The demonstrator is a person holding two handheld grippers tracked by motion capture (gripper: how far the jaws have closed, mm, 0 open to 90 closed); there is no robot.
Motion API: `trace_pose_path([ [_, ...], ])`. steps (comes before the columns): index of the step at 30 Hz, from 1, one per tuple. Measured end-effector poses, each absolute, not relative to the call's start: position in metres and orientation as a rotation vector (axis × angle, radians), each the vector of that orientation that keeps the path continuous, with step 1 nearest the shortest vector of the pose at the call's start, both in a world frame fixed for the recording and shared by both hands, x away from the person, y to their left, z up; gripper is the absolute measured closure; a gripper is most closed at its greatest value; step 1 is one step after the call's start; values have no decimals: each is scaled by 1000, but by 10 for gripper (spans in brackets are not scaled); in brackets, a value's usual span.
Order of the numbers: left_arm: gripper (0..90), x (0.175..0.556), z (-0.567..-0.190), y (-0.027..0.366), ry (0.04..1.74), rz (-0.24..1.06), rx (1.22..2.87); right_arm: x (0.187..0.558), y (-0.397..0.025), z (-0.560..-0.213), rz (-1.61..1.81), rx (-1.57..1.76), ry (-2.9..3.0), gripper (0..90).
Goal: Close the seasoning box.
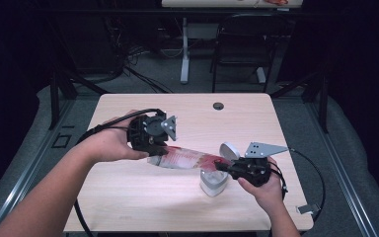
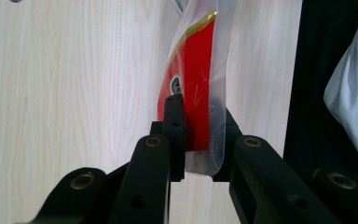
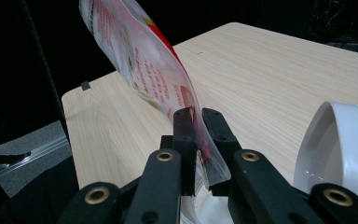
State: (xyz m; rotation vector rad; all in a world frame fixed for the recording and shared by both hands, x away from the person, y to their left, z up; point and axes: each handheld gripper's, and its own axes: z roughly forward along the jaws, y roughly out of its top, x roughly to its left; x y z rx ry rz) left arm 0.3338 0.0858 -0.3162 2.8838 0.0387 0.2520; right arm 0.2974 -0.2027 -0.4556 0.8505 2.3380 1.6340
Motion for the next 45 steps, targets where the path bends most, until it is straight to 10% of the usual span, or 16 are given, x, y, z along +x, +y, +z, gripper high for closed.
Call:
trace_pose_path([
  [45,811,333,-315,83,35,253,2897,298,-202,-457,1632,848,2341,862],
])
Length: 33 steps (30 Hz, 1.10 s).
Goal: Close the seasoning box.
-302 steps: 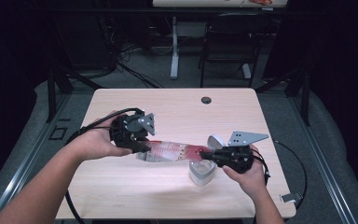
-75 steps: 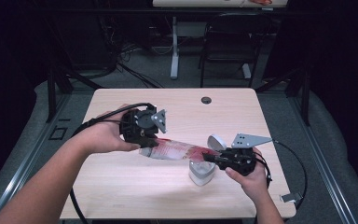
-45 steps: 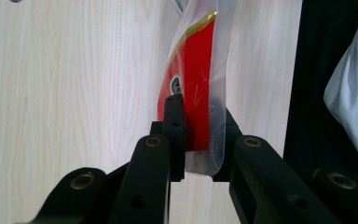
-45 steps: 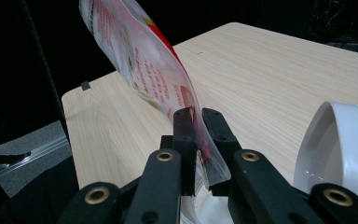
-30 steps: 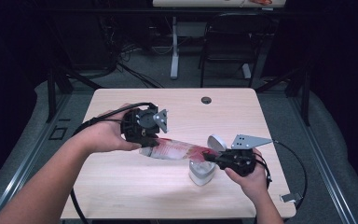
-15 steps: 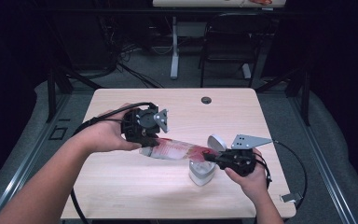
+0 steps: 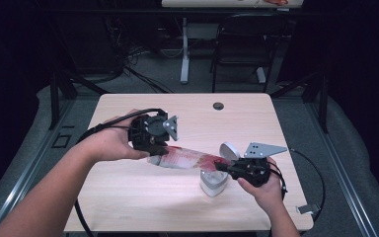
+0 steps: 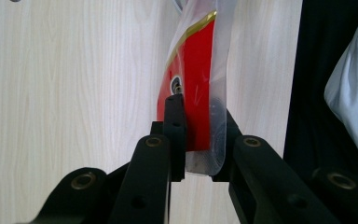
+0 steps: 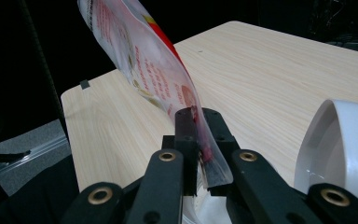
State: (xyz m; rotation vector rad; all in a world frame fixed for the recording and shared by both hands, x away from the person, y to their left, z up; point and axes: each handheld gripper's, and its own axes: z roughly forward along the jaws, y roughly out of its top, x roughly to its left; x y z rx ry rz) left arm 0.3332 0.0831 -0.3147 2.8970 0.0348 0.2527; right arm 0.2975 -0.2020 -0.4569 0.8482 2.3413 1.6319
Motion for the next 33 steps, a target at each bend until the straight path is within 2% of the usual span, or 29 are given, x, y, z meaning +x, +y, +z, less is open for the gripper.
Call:
trace_pose_path([
  [33,813,334,-314,83,34,249,2898,298,-201,-458,1633,852,2340,856],
])
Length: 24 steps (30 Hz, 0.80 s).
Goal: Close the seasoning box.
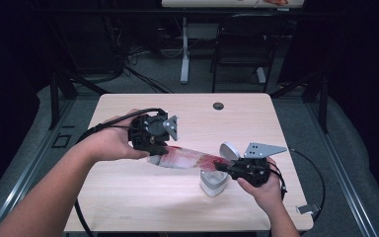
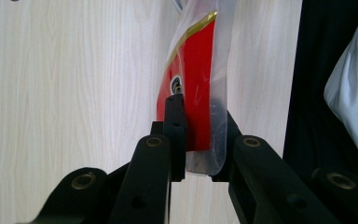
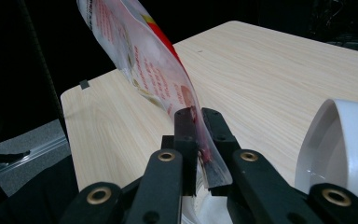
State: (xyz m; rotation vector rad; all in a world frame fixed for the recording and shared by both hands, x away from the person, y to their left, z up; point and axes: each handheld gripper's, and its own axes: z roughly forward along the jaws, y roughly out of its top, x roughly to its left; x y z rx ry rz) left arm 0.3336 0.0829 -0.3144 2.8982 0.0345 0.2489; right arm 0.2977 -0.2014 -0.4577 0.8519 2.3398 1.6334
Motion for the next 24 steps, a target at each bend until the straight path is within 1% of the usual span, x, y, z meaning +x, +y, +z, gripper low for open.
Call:
trace_pose_path([
  [7,814,333,-314,82,32,252,2902,298,-201,-458,1625,851,2342,851],
  [17,815,333,-313,81,26,257,2903,298,-201,-458,1603,851,2343,813],
  [20,815,333,-313,81,27,257,2903,298,-201,-458,1606,854,2344,781],
  [24,816,333,-313,81,26,256,2903,298,-200,-459,1601,849,2352,772],
])
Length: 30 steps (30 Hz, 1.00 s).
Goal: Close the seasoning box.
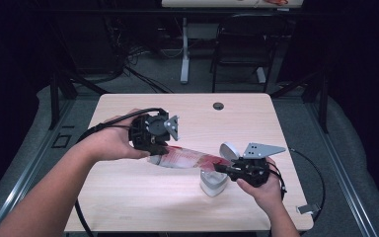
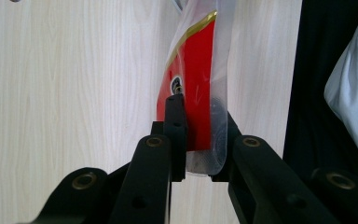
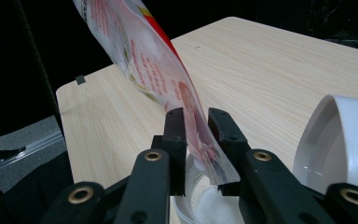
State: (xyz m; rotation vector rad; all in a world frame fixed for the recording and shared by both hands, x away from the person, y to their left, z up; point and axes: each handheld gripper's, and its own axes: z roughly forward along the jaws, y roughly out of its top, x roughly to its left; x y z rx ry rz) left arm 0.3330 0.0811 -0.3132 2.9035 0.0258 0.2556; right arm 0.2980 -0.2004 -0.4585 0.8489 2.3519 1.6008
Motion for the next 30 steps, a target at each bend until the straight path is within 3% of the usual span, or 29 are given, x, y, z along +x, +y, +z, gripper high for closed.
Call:
trace_pose_path([
  [9,818,332,-312,80,22,256,2905,297,-200,-458,1581,848,2353,836],
  [30,820,331,-309,79,16,256,2898,297,-201,-457,1583,837,2356,855],
])
